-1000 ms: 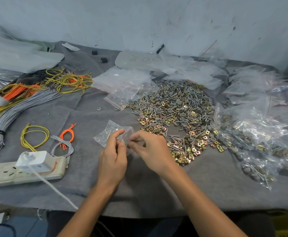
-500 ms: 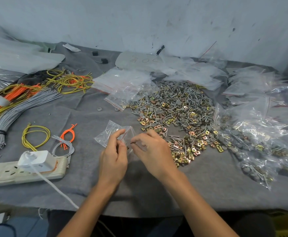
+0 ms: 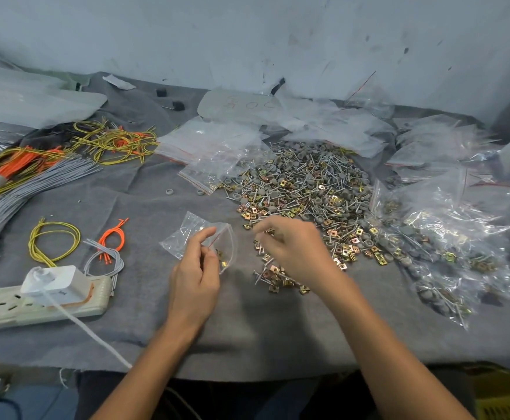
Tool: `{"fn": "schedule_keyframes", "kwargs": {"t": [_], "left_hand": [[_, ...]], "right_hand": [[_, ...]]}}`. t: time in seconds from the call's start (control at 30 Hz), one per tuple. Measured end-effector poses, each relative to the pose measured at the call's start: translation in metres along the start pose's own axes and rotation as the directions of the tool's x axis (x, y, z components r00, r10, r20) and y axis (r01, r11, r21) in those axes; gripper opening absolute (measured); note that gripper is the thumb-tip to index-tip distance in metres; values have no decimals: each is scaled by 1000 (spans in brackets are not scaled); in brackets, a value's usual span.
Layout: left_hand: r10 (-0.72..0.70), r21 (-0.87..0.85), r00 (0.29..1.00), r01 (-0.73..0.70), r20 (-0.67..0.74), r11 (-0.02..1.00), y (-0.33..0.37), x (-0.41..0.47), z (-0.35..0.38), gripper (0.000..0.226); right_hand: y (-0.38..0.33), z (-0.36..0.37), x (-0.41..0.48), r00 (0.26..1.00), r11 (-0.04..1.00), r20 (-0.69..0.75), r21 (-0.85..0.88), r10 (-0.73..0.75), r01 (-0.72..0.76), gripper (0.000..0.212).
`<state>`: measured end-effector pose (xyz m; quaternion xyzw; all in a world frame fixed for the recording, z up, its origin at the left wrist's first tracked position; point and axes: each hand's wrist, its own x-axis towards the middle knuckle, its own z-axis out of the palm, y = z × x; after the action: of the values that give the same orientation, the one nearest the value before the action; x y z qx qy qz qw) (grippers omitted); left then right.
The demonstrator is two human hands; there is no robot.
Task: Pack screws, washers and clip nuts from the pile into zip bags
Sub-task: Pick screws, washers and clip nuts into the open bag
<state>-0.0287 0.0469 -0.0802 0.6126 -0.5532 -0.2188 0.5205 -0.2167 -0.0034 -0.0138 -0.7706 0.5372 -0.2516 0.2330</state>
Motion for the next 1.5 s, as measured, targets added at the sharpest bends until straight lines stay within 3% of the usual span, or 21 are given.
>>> {"fn": "schedule_keyframes", "kwargs": {"t": [0.1,0.3,0.43,0.67,0.73,0.87,0.97,1.03,1.17,1.3,1.4,1.5], "left_hand": [[11,-4,1000,-11,3,1000,-2,1,0,36],[20,-5,1000,-20,-7,1000,-1,1,1,34],[4,-1,1000,-4,-12,1000,0,0,0,35],[6,-18,1000,-7,-13,1000,1,0,0,34],[6,-22,1000,-6,-15,1000,1,1,1,34],[12,-17,1000,-12,-16,1000,1,0,0,34],[12,-10,1000,-13,-14,1000,1,0,0,34],[16,-9,1000,-16,-11,1000,0,0,0,34],[16,-13,1000,-16,-12,1000,0,0,0,34],[10,-10,1000,-10,-14,1000,1,0,0,34],[0,-11,1000,0,-13,1000,2,-1,-1,34],[4,-5,1000,-4,-7,1000,4,-1,-1,34]], "right_hand": [[17,-27,-5,997,995,-17,-61,73,-73,7],[16,-19,-9,958,960,284,-277,46,36,4],[16,-1,-10,960,921,280,-379,23,88,21],[16,6,-12,954,916,298,-373,-33,148,16],[19,4,-17,959,938,277,-312,-60,149,14],[21,-6,-26,993,996,89,-43,-80,84,7],[13,-10,-38,996,973,-66,216,-68,80,4],[5,-7,-45,981,949,-169,281,-98,143,9],[-3,-1,-50,940,902,-302,343,-157,261,19],[-5,11,-45,940,872,-307,408,-148,271,15],[-5,24,-36,957,905,-254,357,-144,231,13],[-4,36,-21,966,960,-206,200,-153,195,10]]}}
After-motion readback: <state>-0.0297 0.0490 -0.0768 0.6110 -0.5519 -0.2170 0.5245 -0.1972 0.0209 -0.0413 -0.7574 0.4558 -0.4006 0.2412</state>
